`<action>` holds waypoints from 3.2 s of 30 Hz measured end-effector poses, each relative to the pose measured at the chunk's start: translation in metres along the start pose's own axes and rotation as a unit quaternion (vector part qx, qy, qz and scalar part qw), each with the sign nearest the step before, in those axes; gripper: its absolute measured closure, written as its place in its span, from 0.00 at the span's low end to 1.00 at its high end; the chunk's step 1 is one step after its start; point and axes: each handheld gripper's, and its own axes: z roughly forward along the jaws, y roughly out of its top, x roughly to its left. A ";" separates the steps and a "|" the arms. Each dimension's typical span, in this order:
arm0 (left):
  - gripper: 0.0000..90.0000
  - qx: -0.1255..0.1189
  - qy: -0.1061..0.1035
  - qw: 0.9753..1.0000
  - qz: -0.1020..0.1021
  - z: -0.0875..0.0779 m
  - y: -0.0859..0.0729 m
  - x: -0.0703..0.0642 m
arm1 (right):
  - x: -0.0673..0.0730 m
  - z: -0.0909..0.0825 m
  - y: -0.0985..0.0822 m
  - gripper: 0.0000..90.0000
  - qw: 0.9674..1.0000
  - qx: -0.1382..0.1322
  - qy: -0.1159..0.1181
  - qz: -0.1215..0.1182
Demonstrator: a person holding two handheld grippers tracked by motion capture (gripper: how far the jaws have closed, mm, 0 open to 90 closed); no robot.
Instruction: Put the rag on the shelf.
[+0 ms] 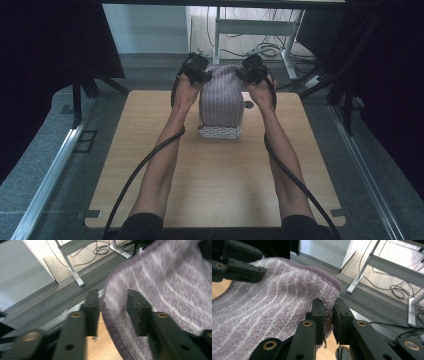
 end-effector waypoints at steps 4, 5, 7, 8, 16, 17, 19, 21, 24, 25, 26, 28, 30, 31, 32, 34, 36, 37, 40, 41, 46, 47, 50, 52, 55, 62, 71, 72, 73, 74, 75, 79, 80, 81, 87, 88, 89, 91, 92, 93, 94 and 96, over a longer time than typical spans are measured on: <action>0.50 -0.007 -0.018 1.000 -0.017 -0.004 -0.004 0.001 | 0.000 0.003 -0.007 0.76 1.000 0.010 0.014 0.006; 0.46 -0.009 -0.025 0.999 -0.021 -0.005 -0.005 0.001 | 0.000 0.003 -0.009 0.75 1.000 0.012 0.018 0.007; 0.44 -0.015 -0.030 0.999 -0.019 -0.009 -0.007 0.000 | 0.000 0.002 -0.011 0.72 1.000 0.016 0.021 0.009; 0.42 -0.017 -0.036 0.999 -0.022 -0.010 -0.008 0.000 | 0.000 0.002 -0.012 0.70 1.000 0.016 0.021 0.010; 0.31 -0.027 -0.056 0.998 0.001 -0.020 -0.019 -0.009 | 0.004 -0.006 -0.018 0.59 0.999 0.015 0.049 0.017; 0.30 -0.028 -0.060 0.998 0.001 -0.021 -0.020 -0.009 | 0.004 -0.007 -0.019 0.58 0.998 0.016 0.053 0.017; 0.28 -0.029 -0.066 0.997 0.000 -0.023 -0.023 -0.010 | 0.006 -0.008 -0.021 0.55 0.998 0.018 0.063 0.016; 0.25 -0.032 -0.078 0.996 -0.006 -0.024 -0.025 -0.011 | 0.009 -0.010 -0.022 0.51 0.998 0.017 0.064 0.014; 0.21 -0.030 -0.089 0.996 -0.006 -0.027 -0.028 -0.012 | 0.010 -0.013 -0.025 0.47 0.996 0.019 0.079 0.024; 0.20 -0.029 -0.092 0.995 -0.006 -0.028 -0.029 -0.013 | 0.011 -0.014 -0.026 0.46 0.996 0.017 0.081 0.026; 0.18 -0.030 -0.096 0.995 -0.007 -0.029 -0.029 -0.013 | 0.011 -0.015 -0.027 0.44 0.996 0.016 0.086 0.030; 0.17 -0.031 -0.108 0.994 -0.012 -0.031 -0.031 -0.014 | 0.013 -0.017 -0.029 0.42 0.995 0.015 0.094 0.034; 0.16 -0.031 -0.119 0.992 -0.014 -0.033 -0.032 -0.014 | 0.015 -0.020 -0.031 0.41 0.994 0.010 0.099 0.034; 0.16 -0.032 -0.122 0.992 -0.016 -0.035 -0.033 -0.015 | 0.016 -0.022 -0.032 0.40 0.994 0.007 0.102 0.035; 0.16 -0.034 -0.126 0.991 -0.018 -0.037 -0.034 -0.015 | 0.017 -0.023 -0.033 0.39 0.994 0.007 0.106 0.036; 0.15 -0.036 -0.135 0.990 -0.021 -0.040 -0.036 -0.016 | 0.018 -0.026 -0.036 0.36 0.993 0.002 0.109 0.036; 0.15 -0.039 -0.144 0.988 -0.026 -0.042 -0.039 -0.017 | 0.020 -0.029 -0.038 0.34 0.993 0.000 0.116 0.038; 0.15 -0.040 -0.148 0.988 -0.028 -0.044 -0.041 -0.017 | 0.021 -0.030 -0.039 0.33 0.992 -0.001 0.118 0.038; 0.15 -0.039 -0.157 0.987 -0.021 -0.047 -0.045 -0.018 | 0.024 -0.035 -0.043 0.30 0.992 -0.005 0.122 0.035; 0.15 -0.040 -0.158 0.986 -0.019 -0.049 -0.046 -0.019 | 0.025 -0.037 -0.045 0.29 0.992 -0.004 0.124 0.034; 0.14 -0.033 -0.157 0.987 -0.009 -0.056 -0.055 -0.021 | 0.028 -0.047 -0.053 0.25 0.991 -0.002 0.132 0.033; 0.14 -0.034 -0.156 0.987 -0.010 -0.058 -0.057 -0.022 | 0.029 -0.050 -0.055 0.24 0.991 -0.001 0.134 0.032; 0.13 -0.038 -0.159 0.986 -0.012 -0.065 -0.063 -0.023 | 0.031 -0.058 -0.060 0.23 0.990 -0.003 0.138 0.028; 0.13 -0.042 -0.160 0.986 -0.012 -0.070 -0.068 -0.024 | 0.032 -0.064 -0.064 0.21 0.990 -0.001 0.141 0.025; 0.13 -0.045 -0.162 0.986 -0.012 -0.078 -0.076 -0.027 | 0.035 -0.073 -0.071 0.19 0.989 0.002 0.144 0.019; 0.13 -0.044 -0.163 0.986 0.001 -0.092 -0.105 -0.037 | 0.045 -0.087 -0.095 0.16 0.988 0.010 0.152 0.009; 0.13 -0.033 -0.176 0.984 0.004 -0.103 -0.154 -0.054 | 0.059 -0.091 -0.138 0.12 0.987 0.032 0.159 0.001; 0.13 -0.029 -0.180 0.983 0.005 -0.104 -0.160 -0.057 | 0.061 -0.091 -0.143 0.11 0.986 0.034 0.160 -0.001; 0.13 -0.024 -0.181 0.983 0.008 -0.104 -0.166 -0.060 | 0.064 -0.091 -0.148 0.10 0.986 0.038 0.161 -0.004; 0.13 -0.023 -0.179 0.984 0.009 -0.104 -0.172 -0.063 | 0.066 -0.091 -0.153 0.09 0.986 0.038 0.161 -0.005; 0.13 -0.019 -0.179 0.984 0.010 -0.104 -0.177 -0.065 | 0.068 -0.090 -0.158 0.08 0.986 0.040 0.161 -0.007; 0.13 -0.006 -0.179 0.984 0.017 -0.101 -0.199 -0.074 | 0.075 -0.088 -0.177 0.05 0.986 0.050 0.160 -0.010; 0.13 -0.003 -0.181 0.983 0.017 -0.101 -0.203 -0.075 | 0.077 -0.086 -0.181 0.05 0.986 0.052 0.157 -0.012; 0.13 -0.001 -0.185 0.983 0.015 -0.100 -0.208 -0.077 | 0.078 -0.085 -0.186 0.04 0.987 0.054 0.153 -0.013; 0.13 0.016 -0.202 0.979 0.007 -0.091 -0.235 -0.085 | 0.087 -0.074 -0.212 0.04 0.984 0.077 0.158 -0.014; 0.13 0.021 -0.201 0.979 0.008 -0.089 -0.240 -0.086 | 0.088 -0.072 -0.215 0.04 0.984 0.081 0.160 -0.013; 0.13 0.024 -0.200 0.980 0.007 -0.086 -0.245 -0.087 | 0.089 -0.071 -0.218 0.04 0.983 0.084 0.160 -0.012; 0.13 0.040 -0.202 0.979 0.011 -0.080 -0.252 -0.090 | 0.093 -0.068 -0.225 0.04 0.983 0.088 0.162 -0.012; 0.13 0.046 -0.194 0.980 0.019 -0.079 -0.254 -0.091 | 0.094 -0.066 -0.229 0.04 0.982 0.091 0.163 -0.013; 0.13 0.049 -0.190 0.980 0.023 -0.077 -0.257 -0.092 | 0.096 -0.064 -0.232 0.04 0.982 0.098 0.163 -0.016; 0.13 0.054 -0.191 0.980 0.023 -0.075 -0.259 -0.092 | 0.098 -0.063 -0.235 0.04 0.981 0.101 0.162 -0.019; 0.13 0.060 -0.192 0.979 0.022 -0.071 -0.263 -0.093 | 0.101 -0.059 -0.242 0.04 0.981 0.106 0.163 -0.025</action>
